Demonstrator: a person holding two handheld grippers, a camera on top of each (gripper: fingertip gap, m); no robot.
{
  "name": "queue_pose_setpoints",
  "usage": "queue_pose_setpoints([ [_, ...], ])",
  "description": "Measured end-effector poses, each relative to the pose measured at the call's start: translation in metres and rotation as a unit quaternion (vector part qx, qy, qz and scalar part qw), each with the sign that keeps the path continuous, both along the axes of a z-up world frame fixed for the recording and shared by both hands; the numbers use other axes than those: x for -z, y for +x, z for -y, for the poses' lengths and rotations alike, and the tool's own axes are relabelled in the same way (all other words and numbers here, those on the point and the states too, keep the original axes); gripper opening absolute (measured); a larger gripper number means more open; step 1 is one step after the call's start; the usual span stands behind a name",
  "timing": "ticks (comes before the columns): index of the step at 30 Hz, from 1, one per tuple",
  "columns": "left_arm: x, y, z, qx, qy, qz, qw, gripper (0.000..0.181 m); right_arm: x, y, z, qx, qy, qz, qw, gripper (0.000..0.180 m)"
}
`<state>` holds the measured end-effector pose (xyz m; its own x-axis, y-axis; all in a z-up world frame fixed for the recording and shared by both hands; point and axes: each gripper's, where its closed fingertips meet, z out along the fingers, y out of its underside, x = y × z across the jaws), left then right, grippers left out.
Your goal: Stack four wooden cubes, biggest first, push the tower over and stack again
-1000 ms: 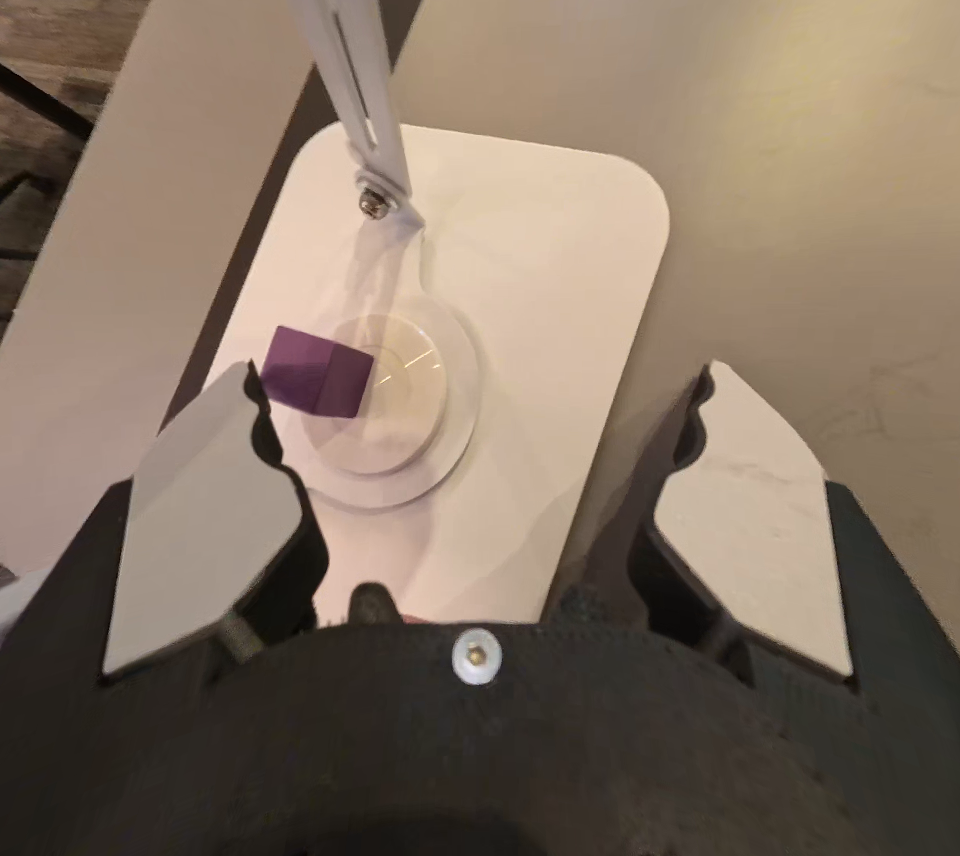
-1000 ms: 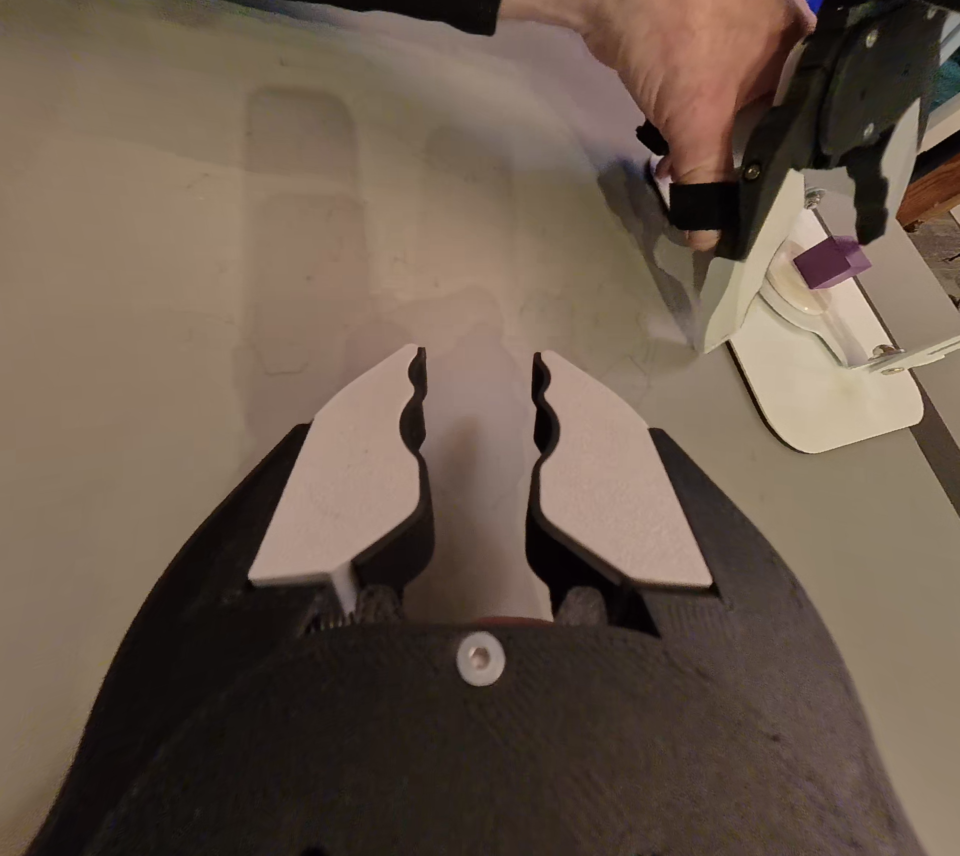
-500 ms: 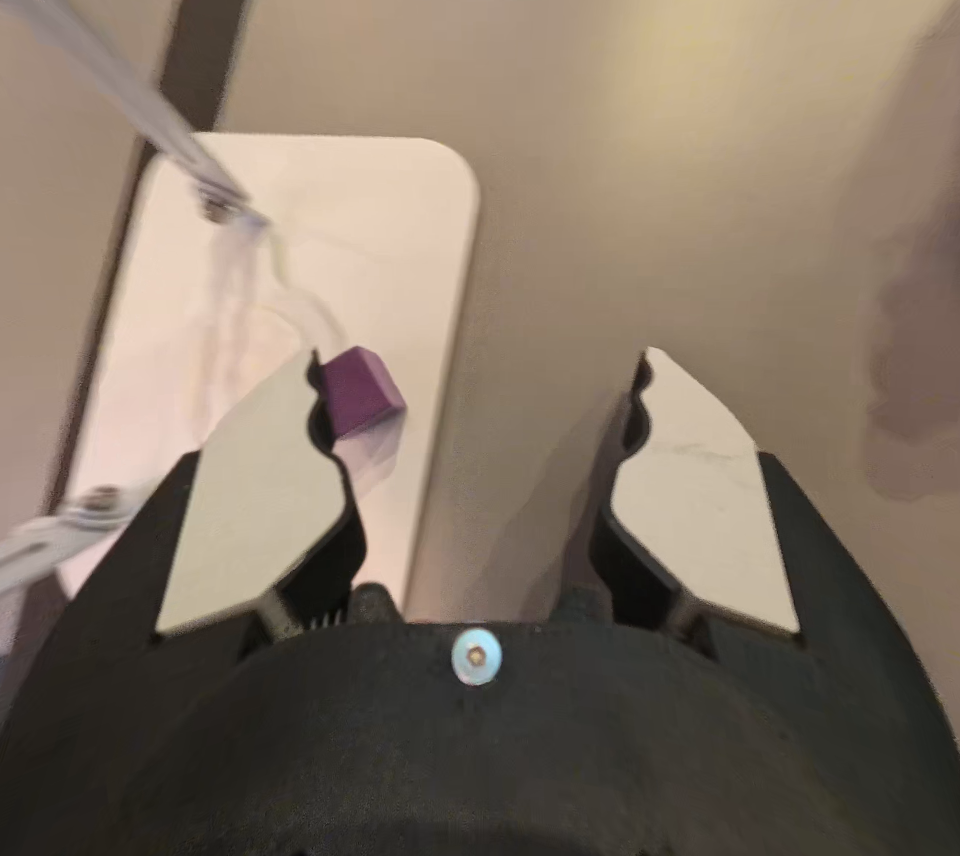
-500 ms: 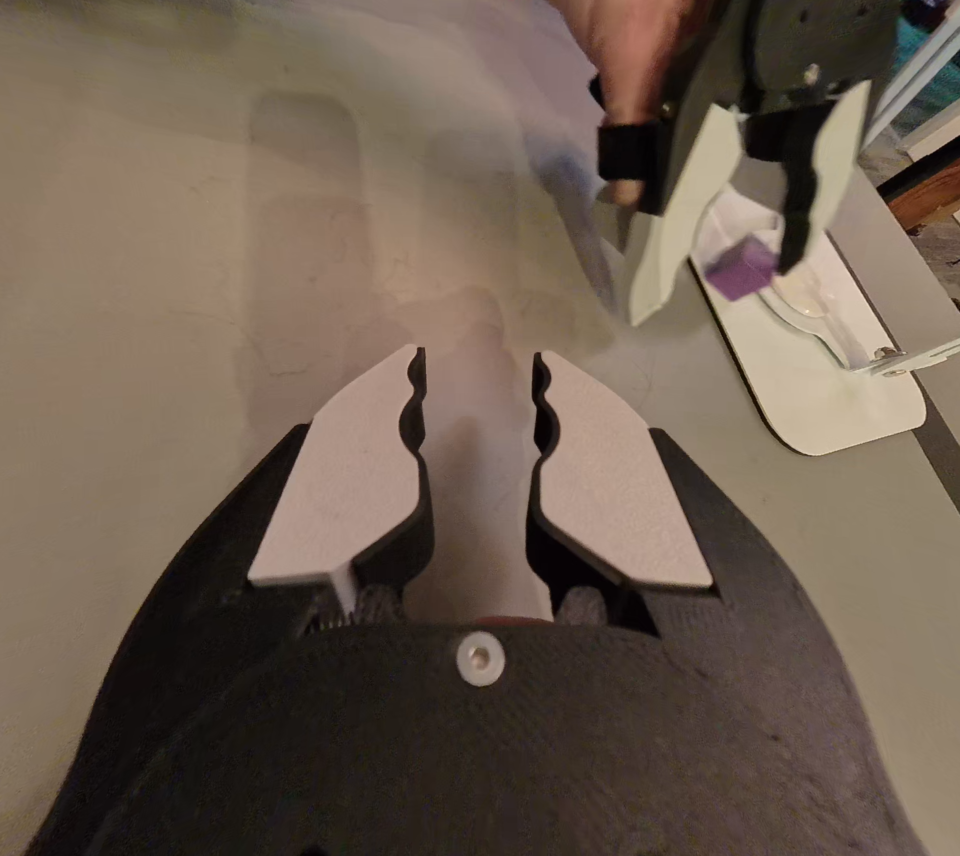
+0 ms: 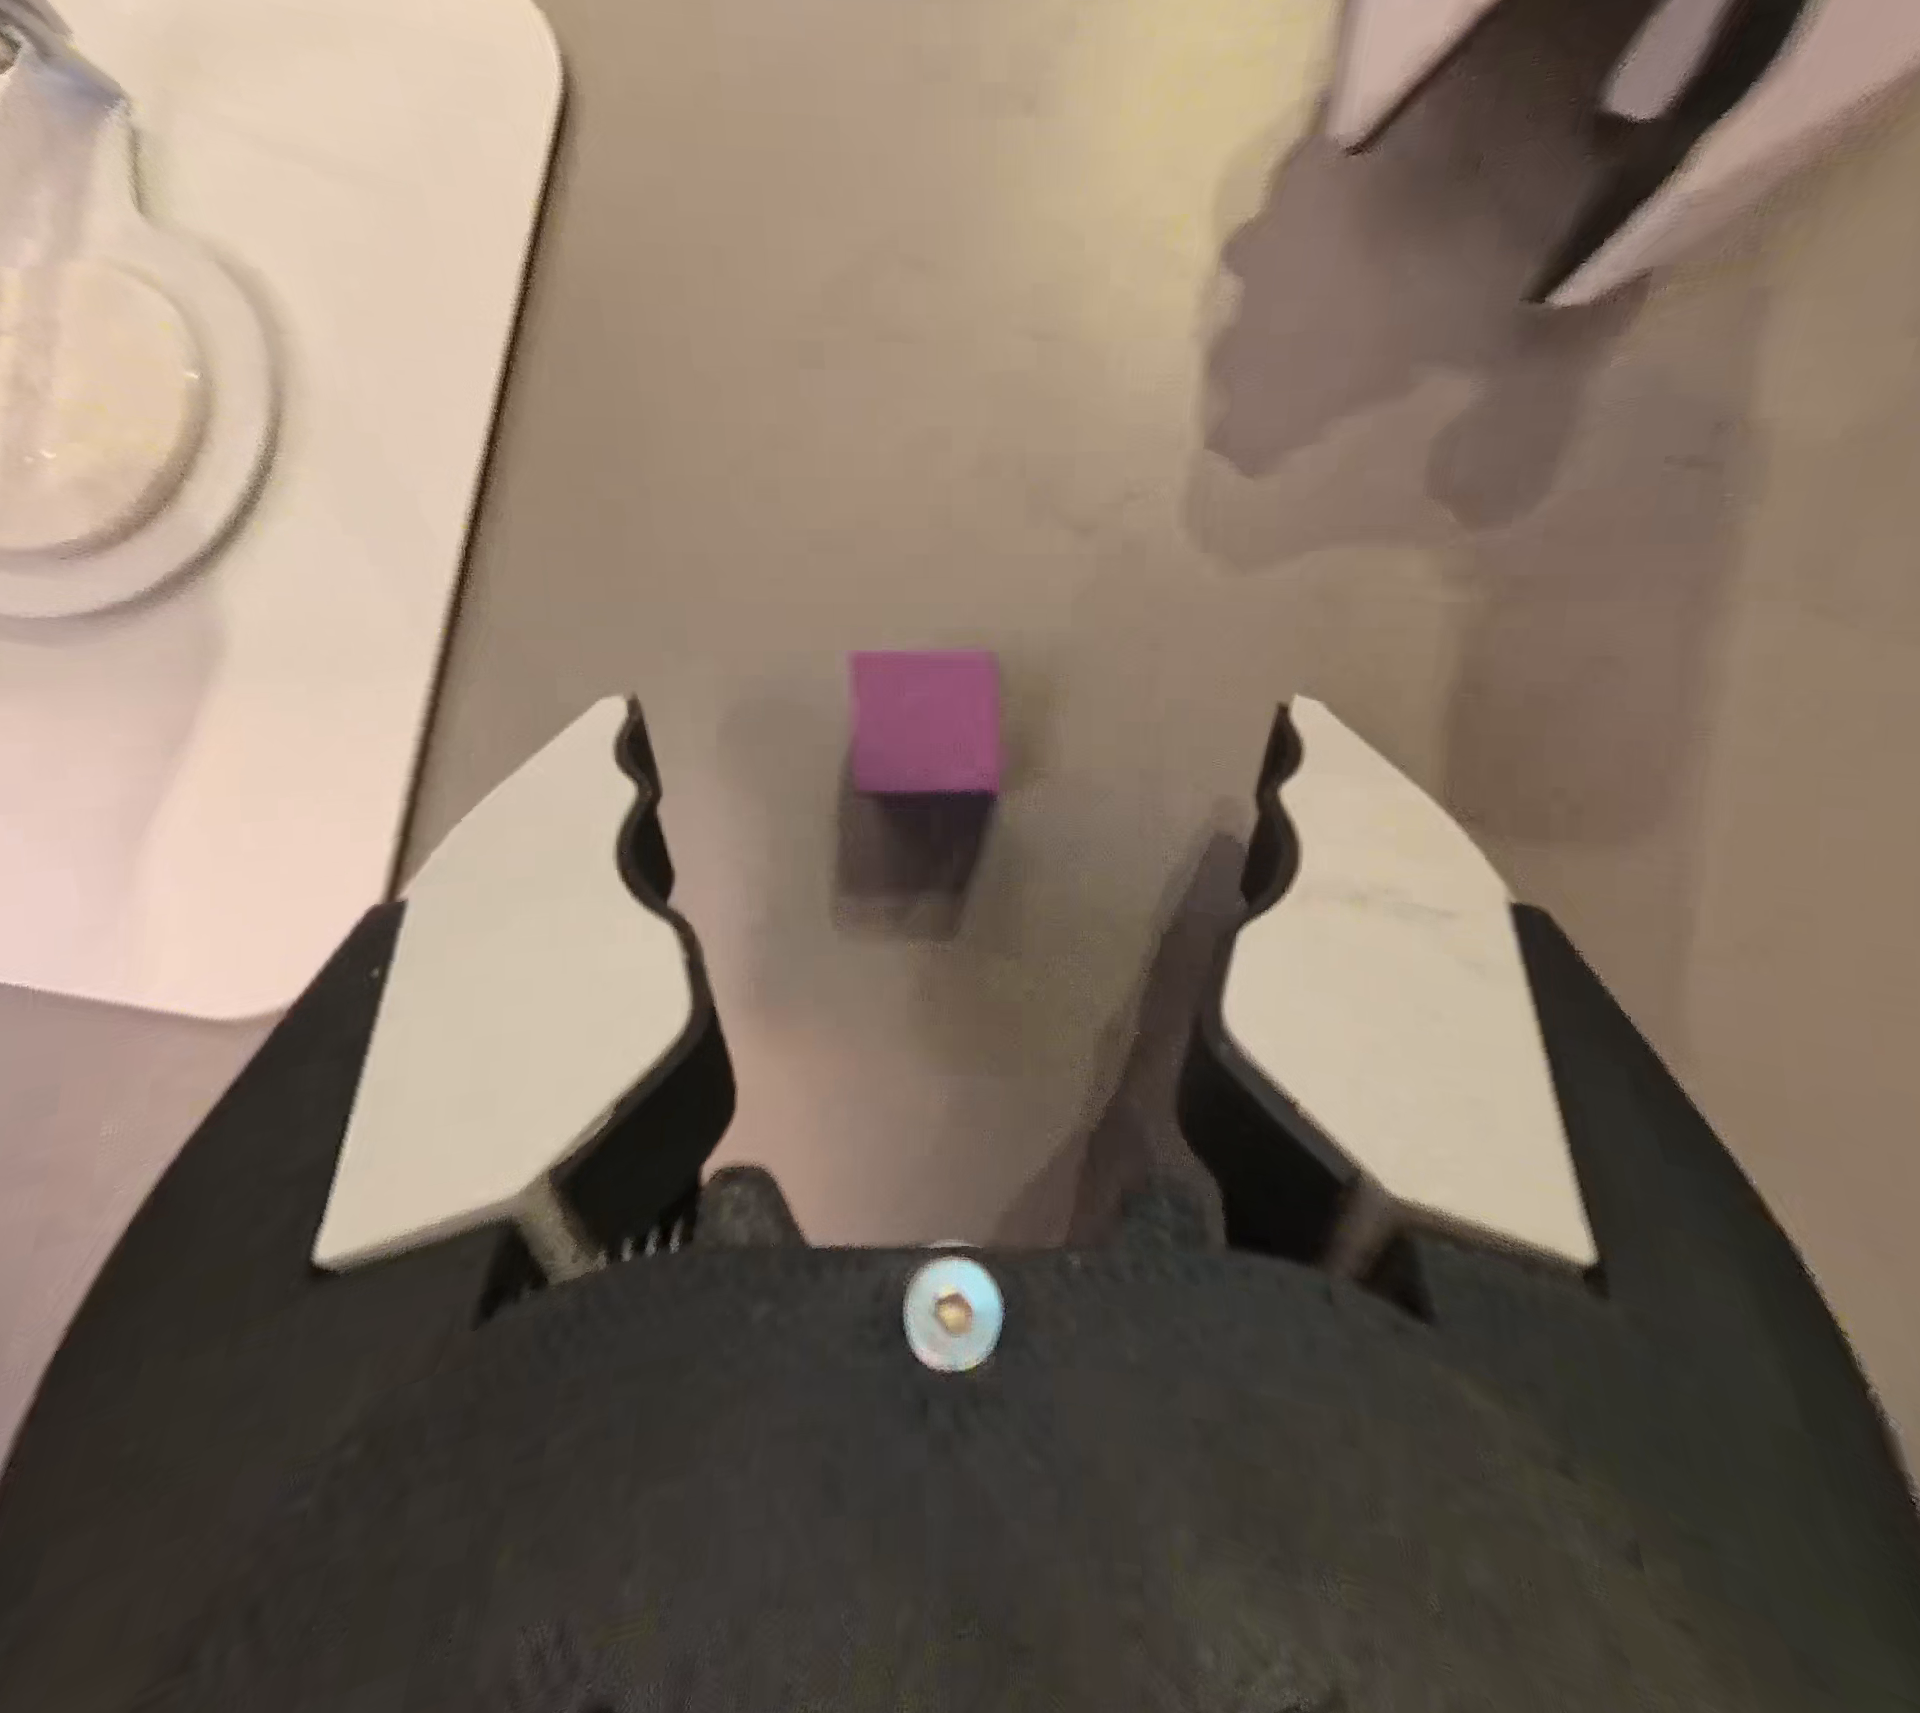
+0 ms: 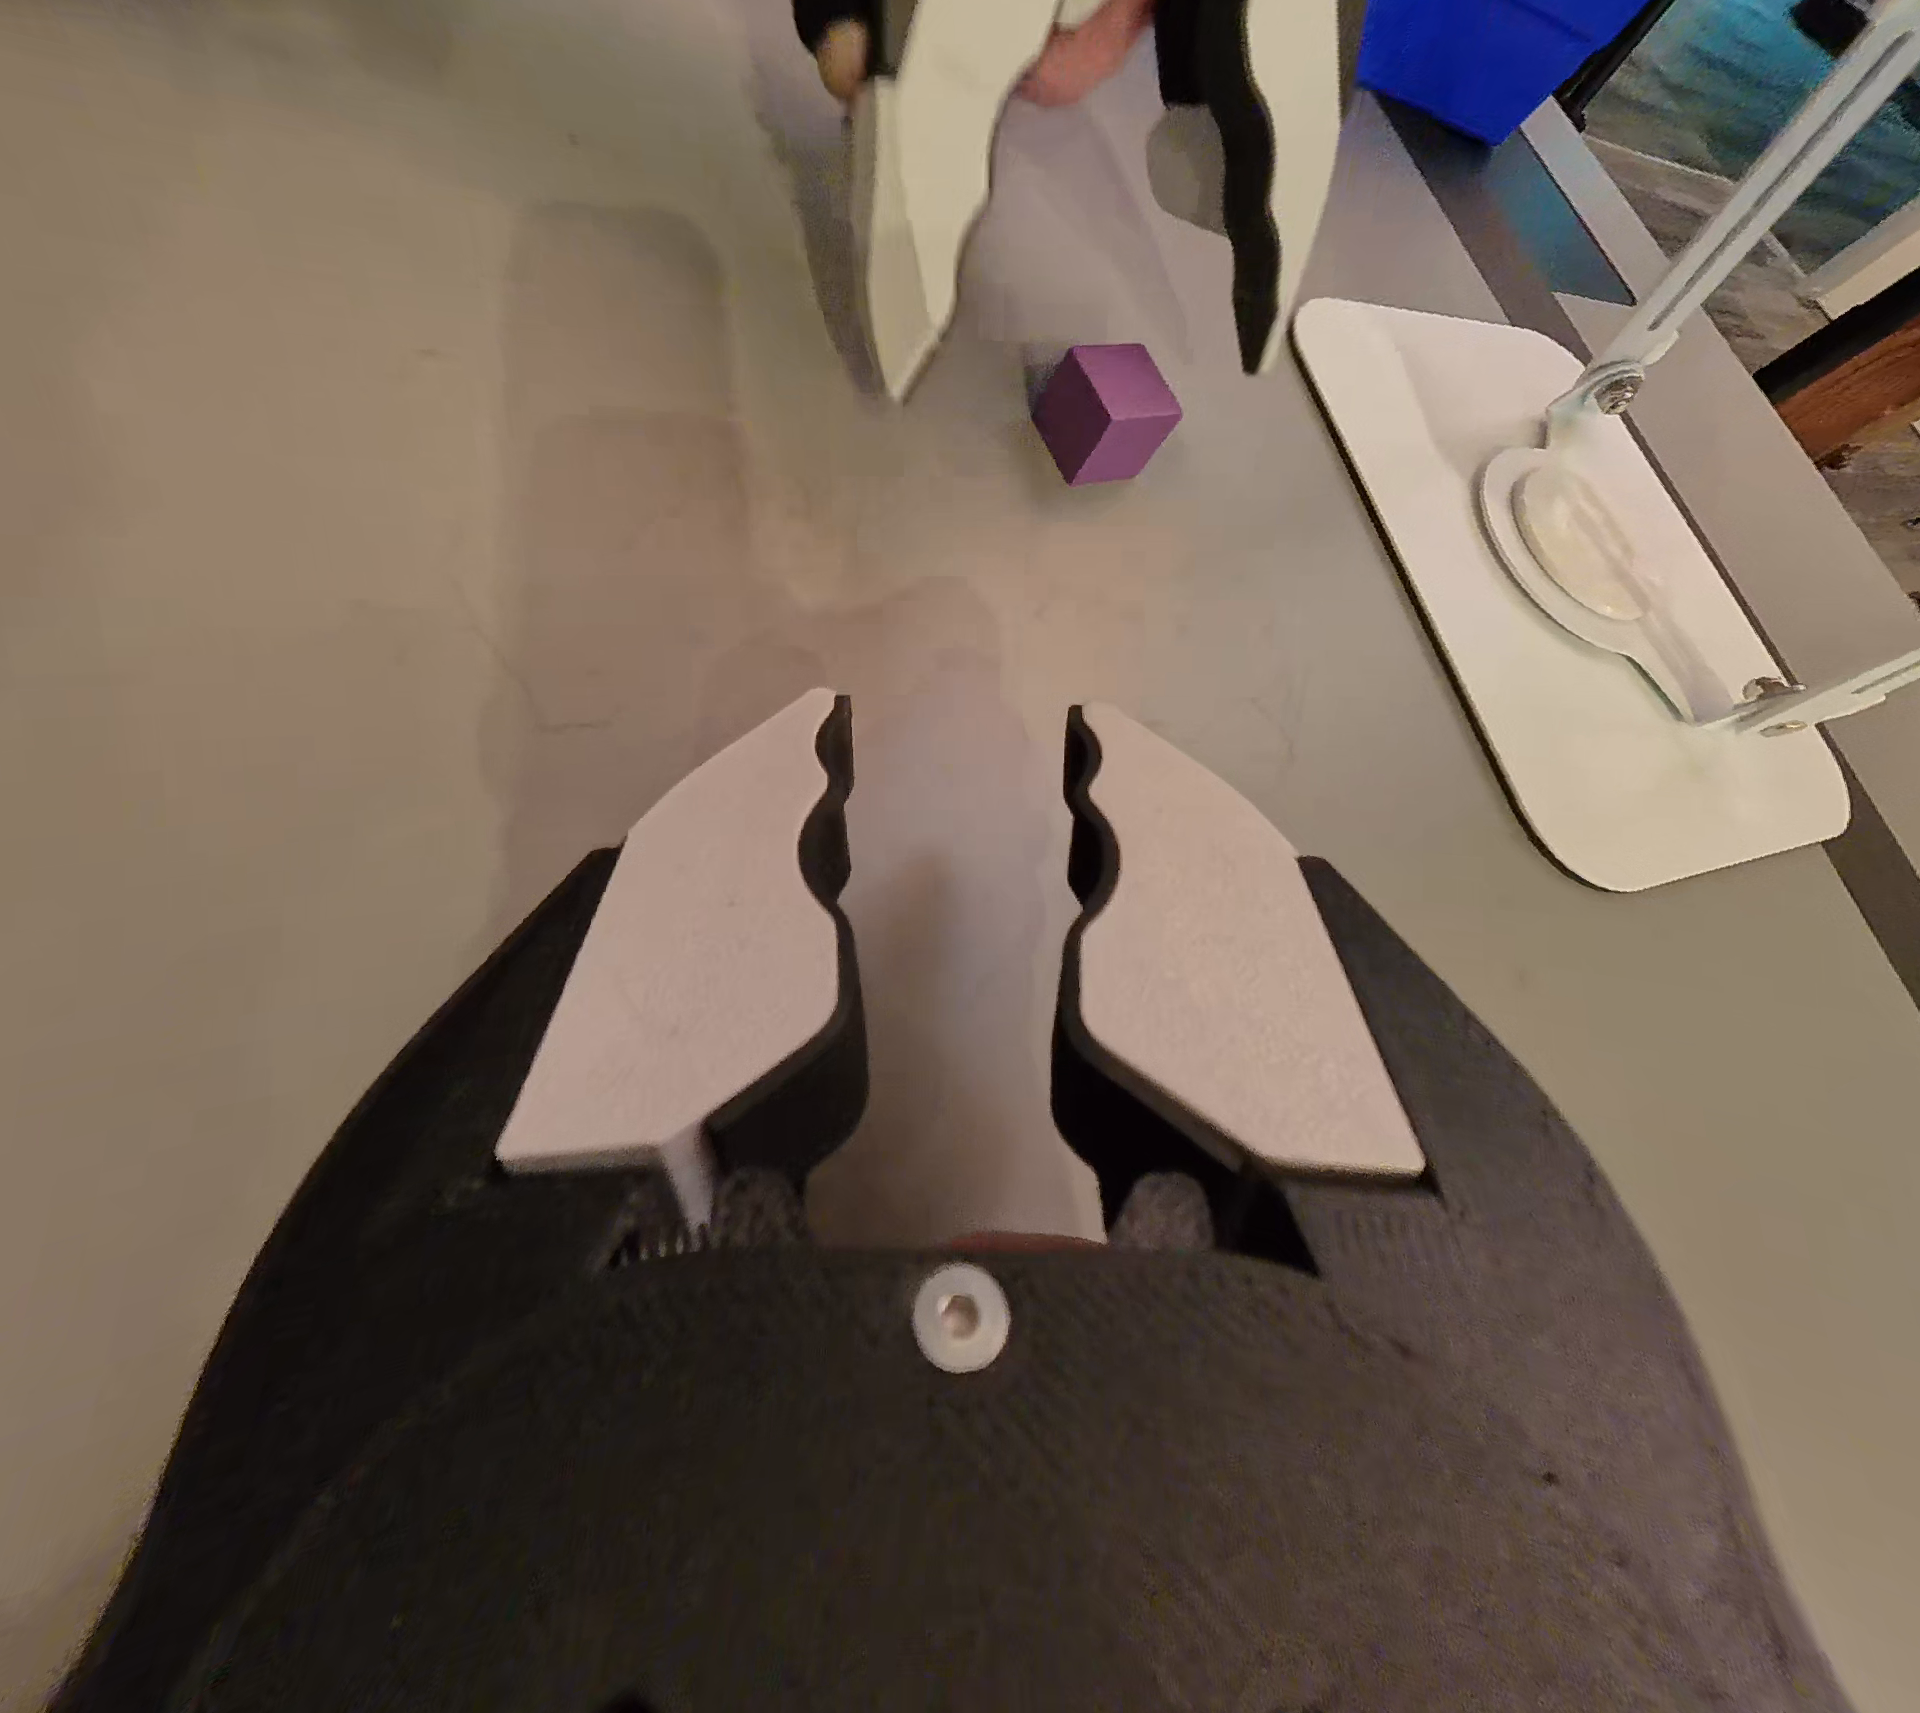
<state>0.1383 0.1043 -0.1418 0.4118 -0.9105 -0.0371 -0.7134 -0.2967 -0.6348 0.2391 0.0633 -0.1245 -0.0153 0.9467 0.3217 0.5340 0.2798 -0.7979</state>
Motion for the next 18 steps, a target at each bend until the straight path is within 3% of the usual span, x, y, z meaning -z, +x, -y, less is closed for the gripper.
queue_pose_setpoints([
  [2,-0.003,-0.008,0.011,-0.003,0.000,-0.006,1.000,0.107,0.001,-0.001,0.001,-0.003,0.002,0.004,1.000,0.039],
  [4,-0.006,-0.009,0.011,-0.012,0.009,0.007,1.000,0.094,0.001,-0.001,0.001,-0.002,0.000,0.004,1.000,0.039],
  [7,0.003,0.000,0.007,-0.014,-0.009,0.008,1.000,0.062,0.000,-0.001,0.000,0.000,-0.001,0.001,1.000,0.039],
  [9,0.012,0.006,0.008,-0.008,-0.024,0.007,1.000,0.051,0.001,0.001,-0.001,0.003,0.000,0.003,1.000,0.039],
  [10,0.011,0.009,0.011,-0.004,-0.036,0.021,0.999,0.028,0.001,0.001,-0.001,0.004,0.000,0.004,1.000,0.039],
  [14,0.000,-0.005,0.013,-0.027,0.002,0.006,1.000,0.028,0.001,0.000,-0.001,0.003,-0.001,0.004,1.000,0.038],
  [18,-0.061,-0.064,0.016,-0.121,0.088,0.041,0.988,0.028,0.002,0.000,-0.001,0.001,0.002,0.008,1.000,0.037],
])
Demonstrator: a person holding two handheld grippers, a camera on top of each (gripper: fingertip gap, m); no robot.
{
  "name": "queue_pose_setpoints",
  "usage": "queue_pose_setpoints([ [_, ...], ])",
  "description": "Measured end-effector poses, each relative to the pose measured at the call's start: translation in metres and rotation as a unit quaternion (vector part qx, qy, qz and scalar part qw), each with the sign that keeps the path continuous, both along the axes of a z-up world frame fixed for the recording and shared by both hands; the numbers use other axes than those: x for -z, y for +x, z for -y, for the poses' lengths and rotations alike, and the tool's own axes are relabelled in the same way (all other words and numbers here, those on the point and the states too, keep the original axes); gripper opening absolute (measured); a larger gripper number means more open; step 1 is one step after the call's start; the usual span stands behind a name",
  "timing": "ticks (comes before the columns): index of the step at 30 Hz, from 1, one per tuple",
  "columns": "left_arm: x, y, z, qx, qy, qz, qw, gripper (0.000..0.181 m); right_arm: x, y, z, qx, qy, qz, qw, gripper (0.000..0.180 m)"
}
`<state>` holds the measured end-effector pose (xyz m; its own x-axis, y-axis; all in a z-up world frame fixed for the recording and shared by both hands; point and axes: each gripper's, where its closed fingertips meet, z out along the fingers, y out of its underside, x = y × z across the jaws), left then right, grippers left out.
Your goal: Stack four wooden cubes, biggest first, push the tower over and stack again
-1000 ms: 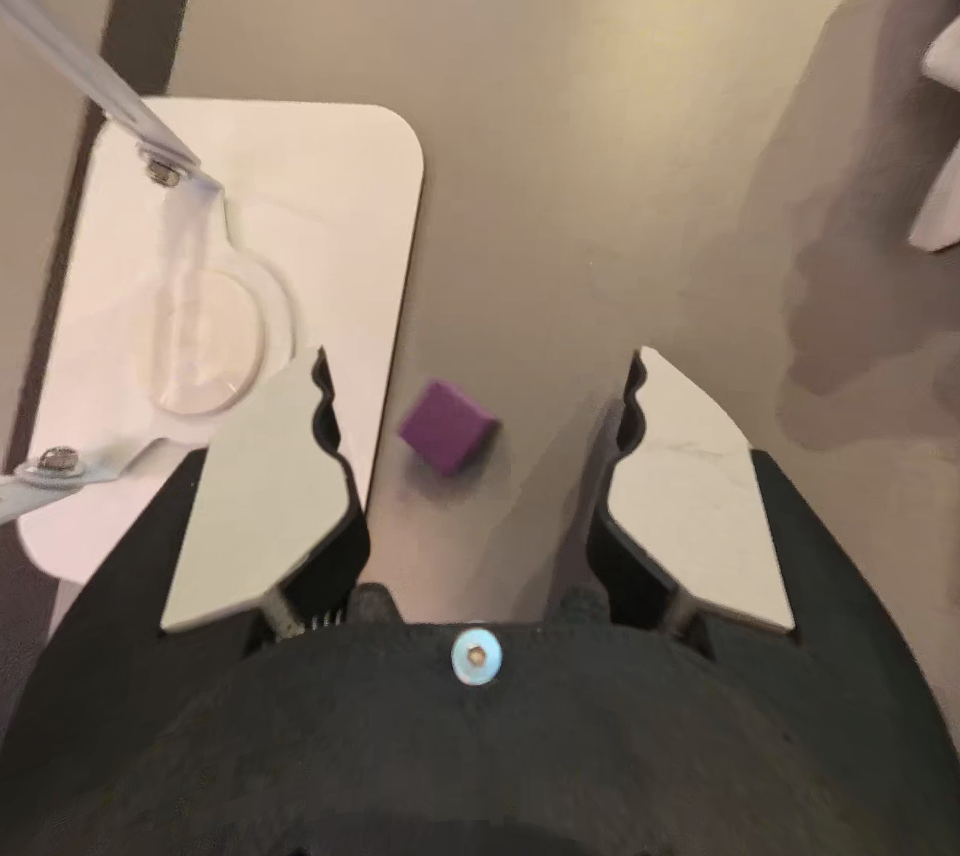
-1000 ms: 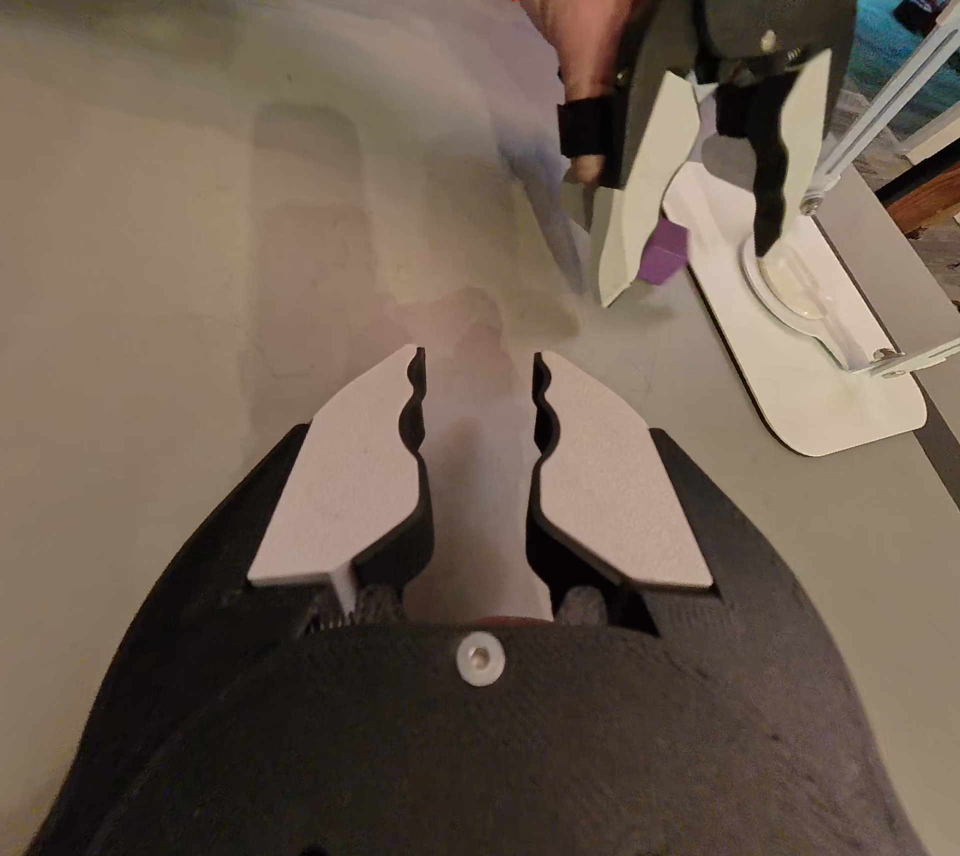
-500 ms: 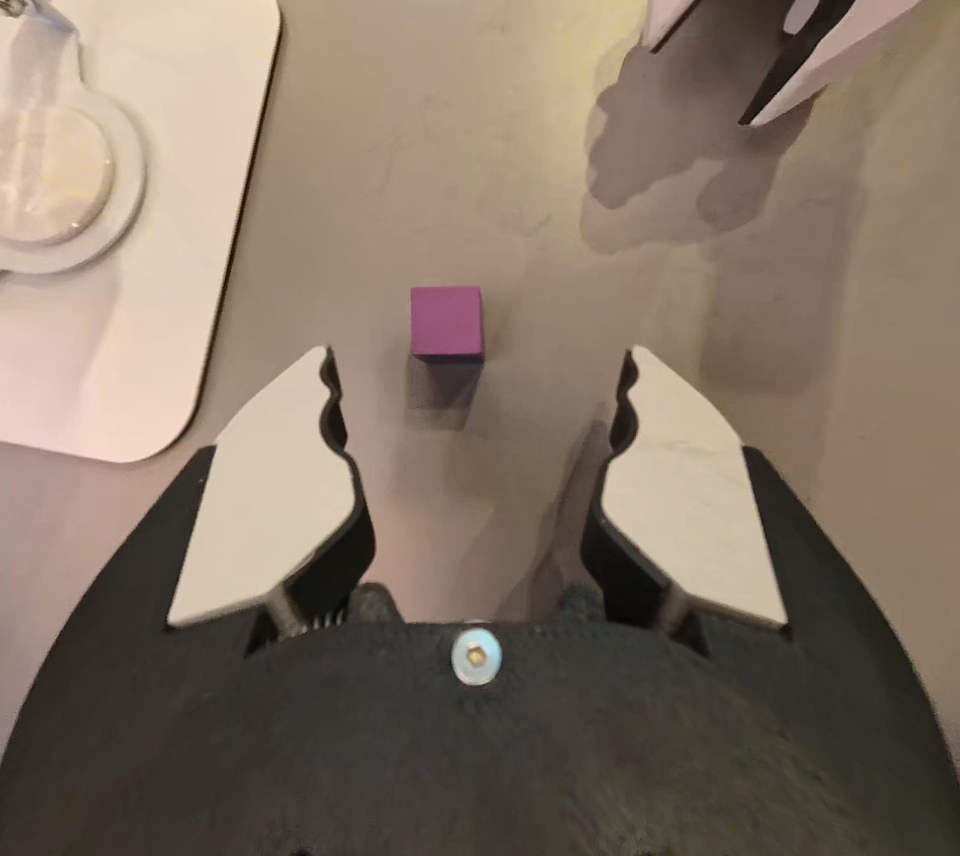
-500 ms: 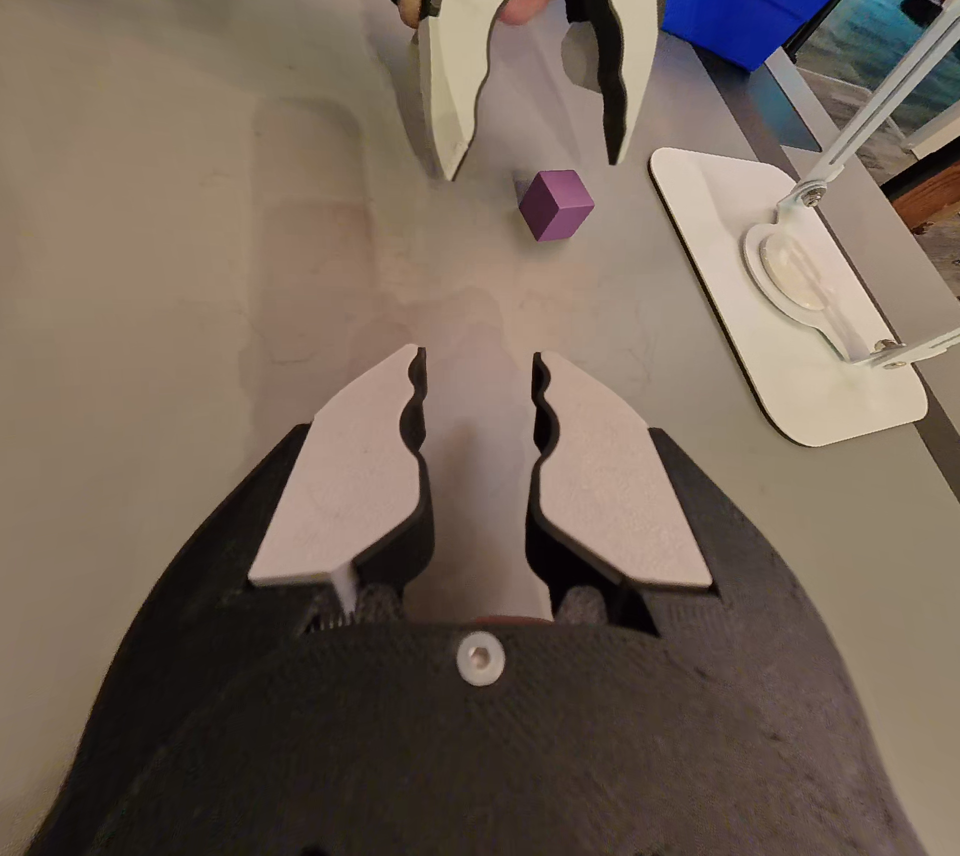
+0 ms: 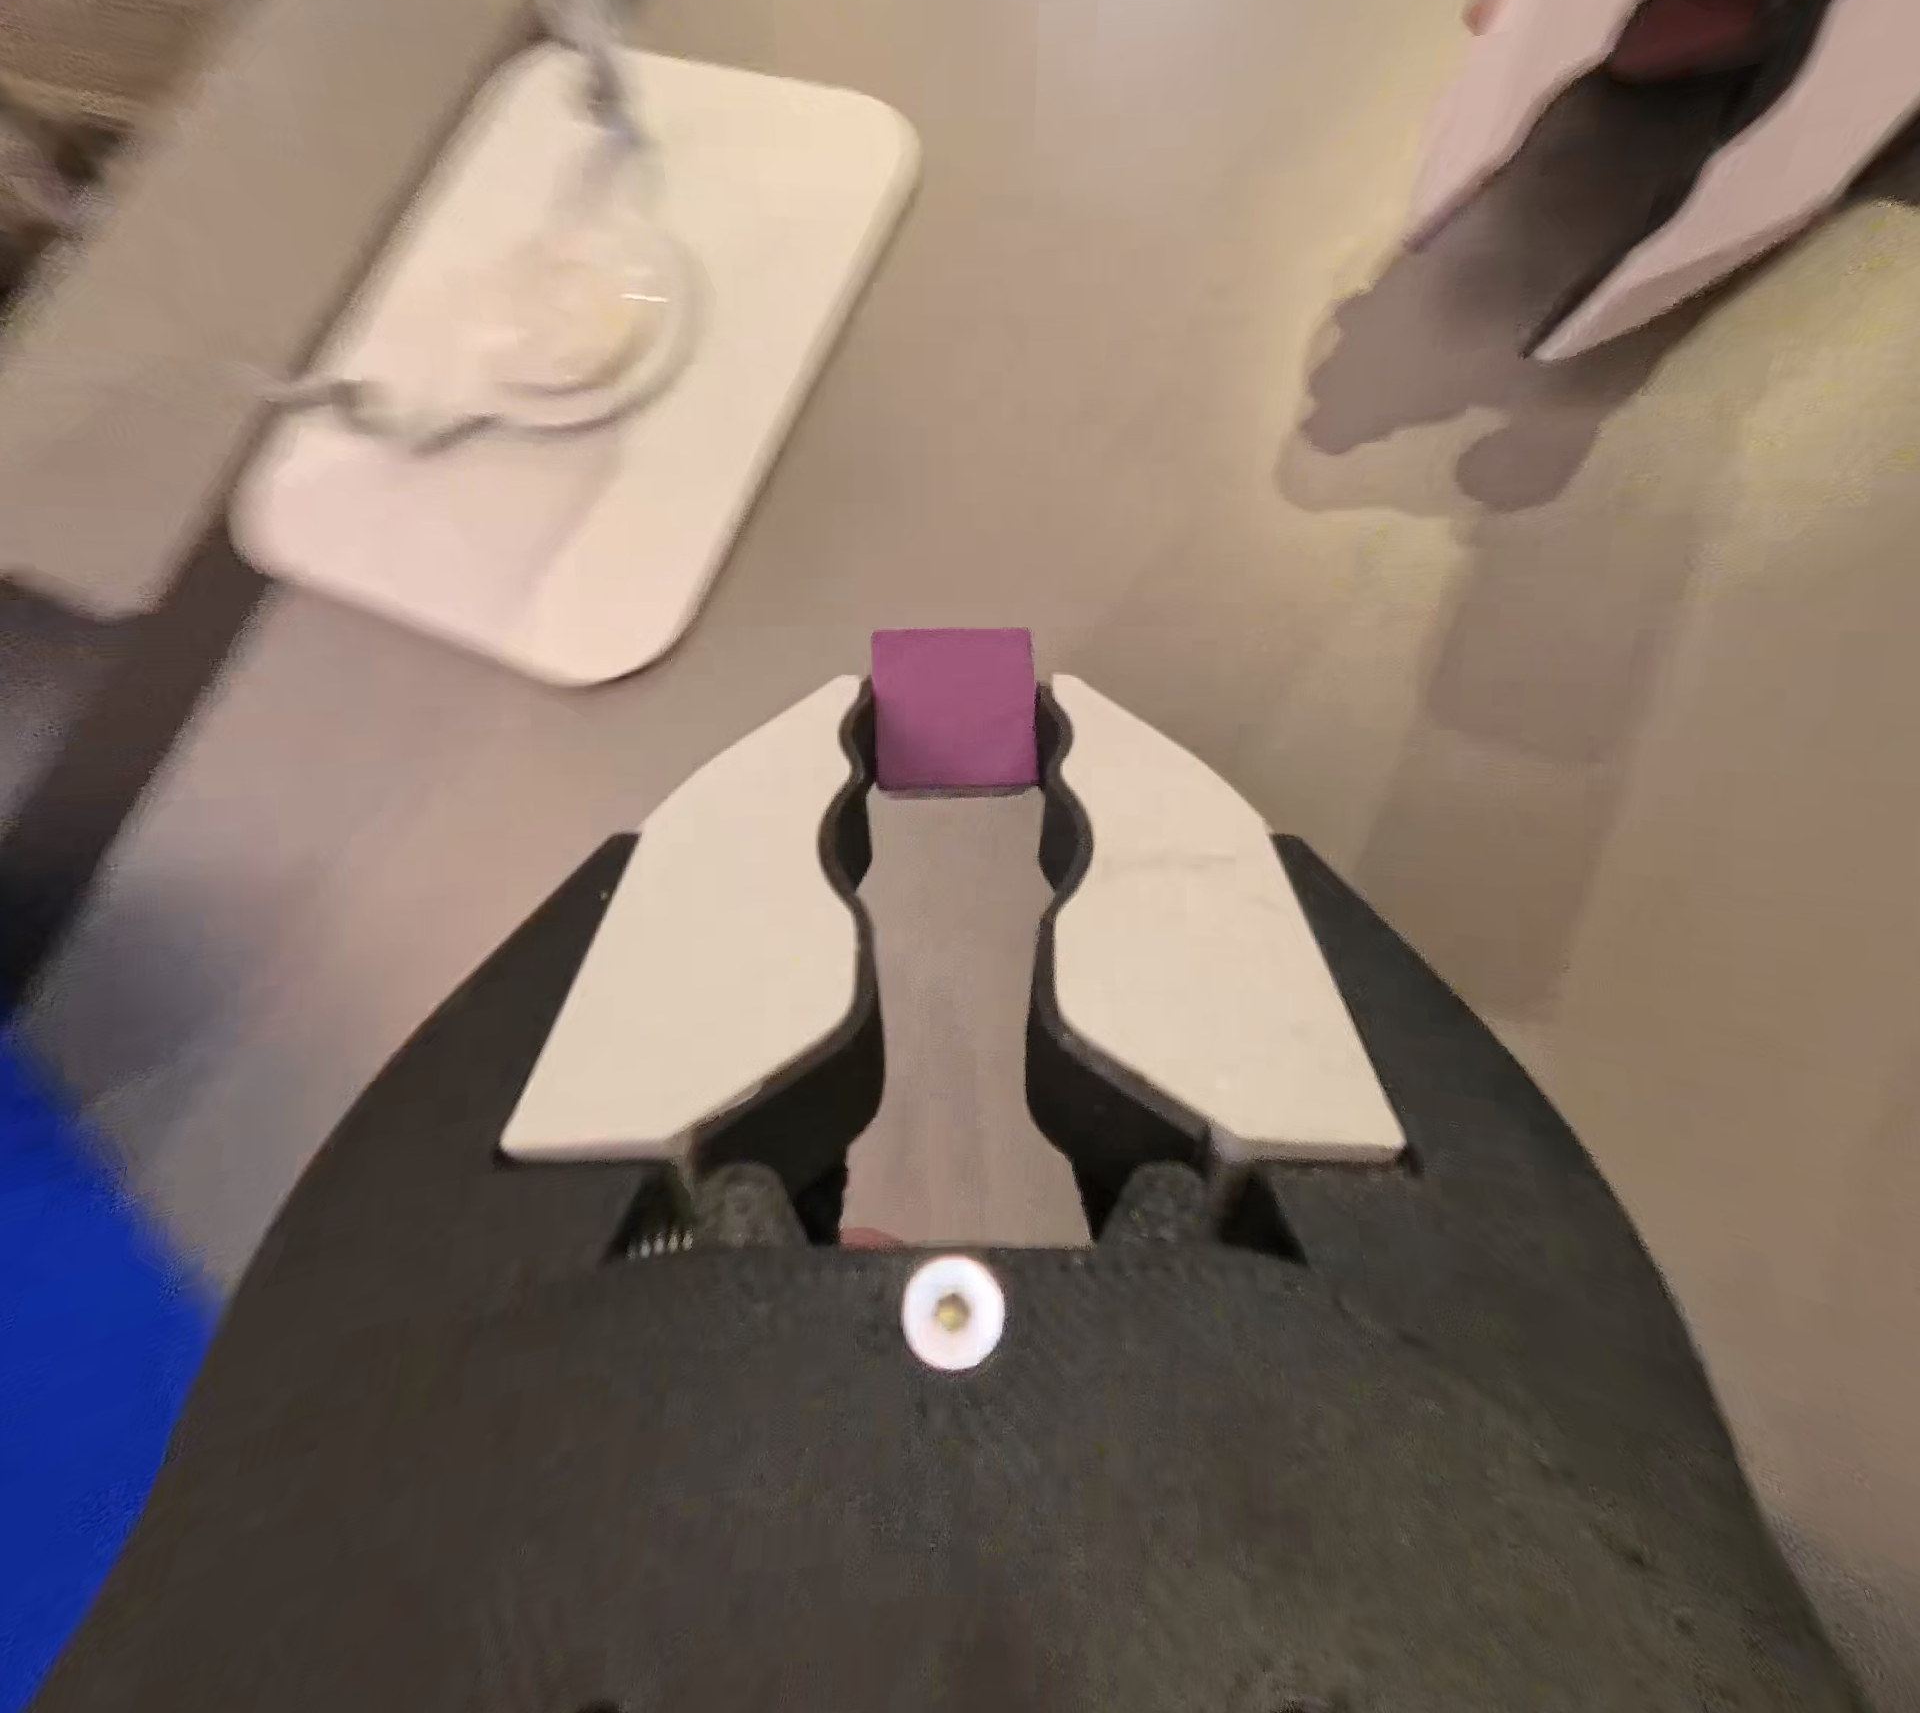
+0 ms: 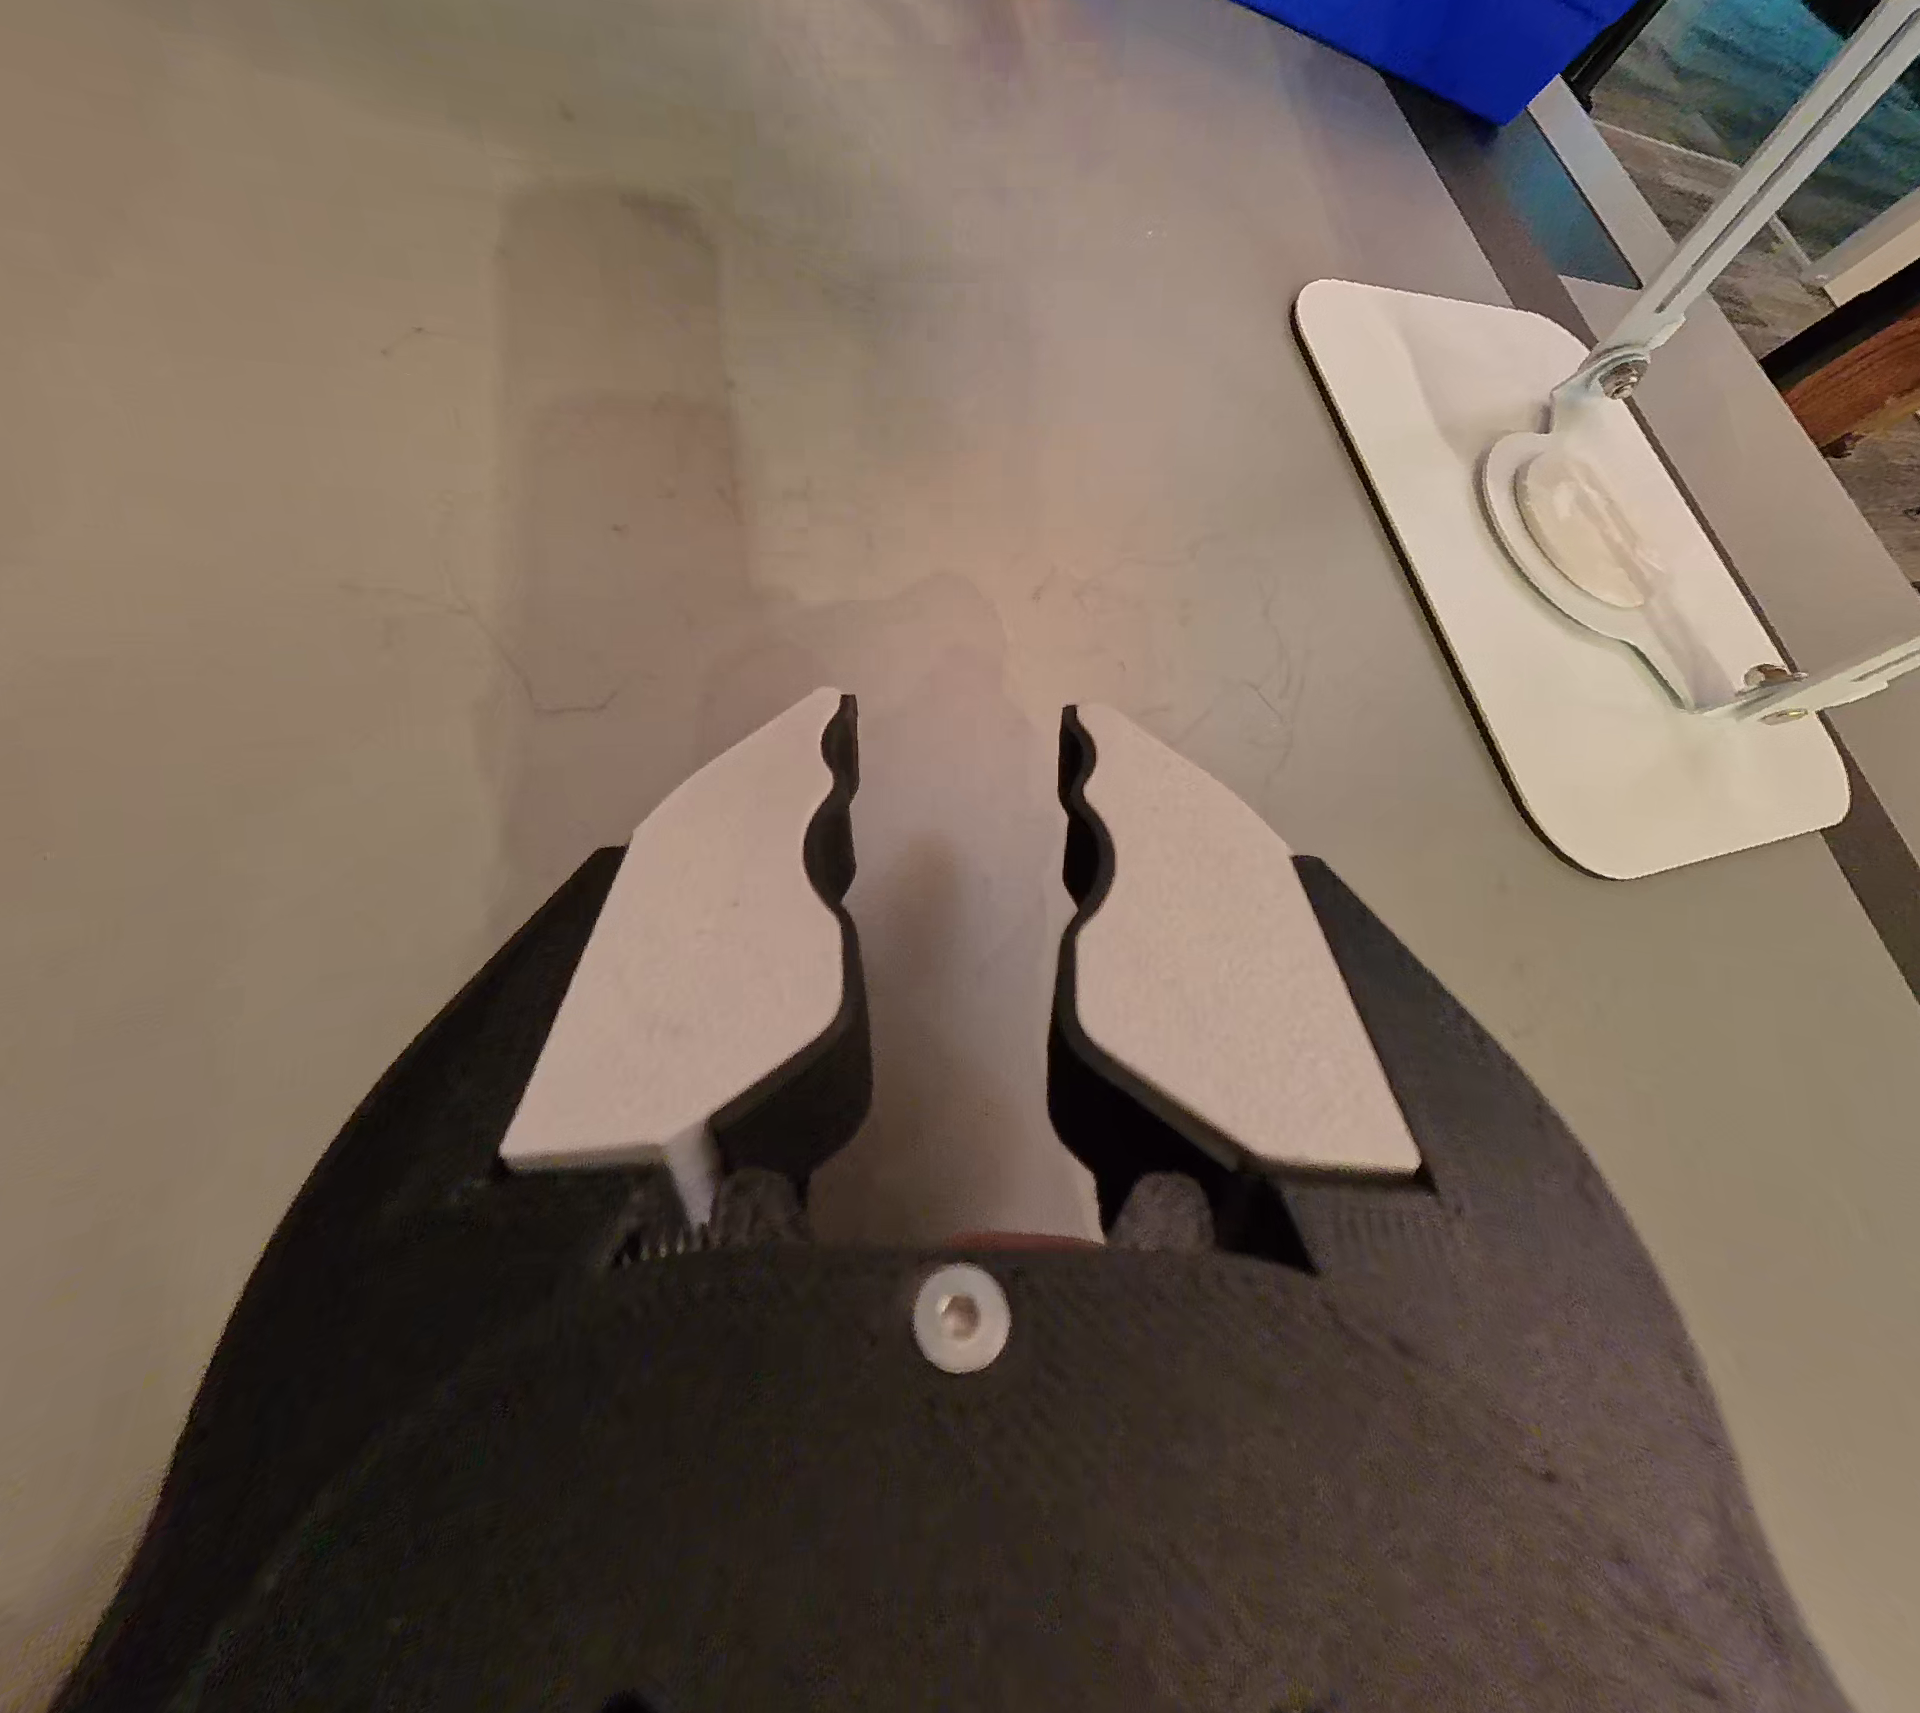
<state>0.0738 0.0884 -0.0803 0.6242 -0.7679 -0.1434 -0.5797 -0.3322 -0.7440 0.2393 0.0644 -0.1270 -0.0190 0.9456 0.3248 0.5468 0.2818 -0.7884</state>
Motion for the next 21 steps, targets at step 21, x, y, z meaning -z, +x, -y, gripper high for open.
queue_pose_setpoints([
  [21,-0.063,-0.297,-0.022,-0.387,0.093,-0.077,0.914,0.082,0.001,-0.001,0.000,0.000,-0.006,0.006,1.000,0.036],
])
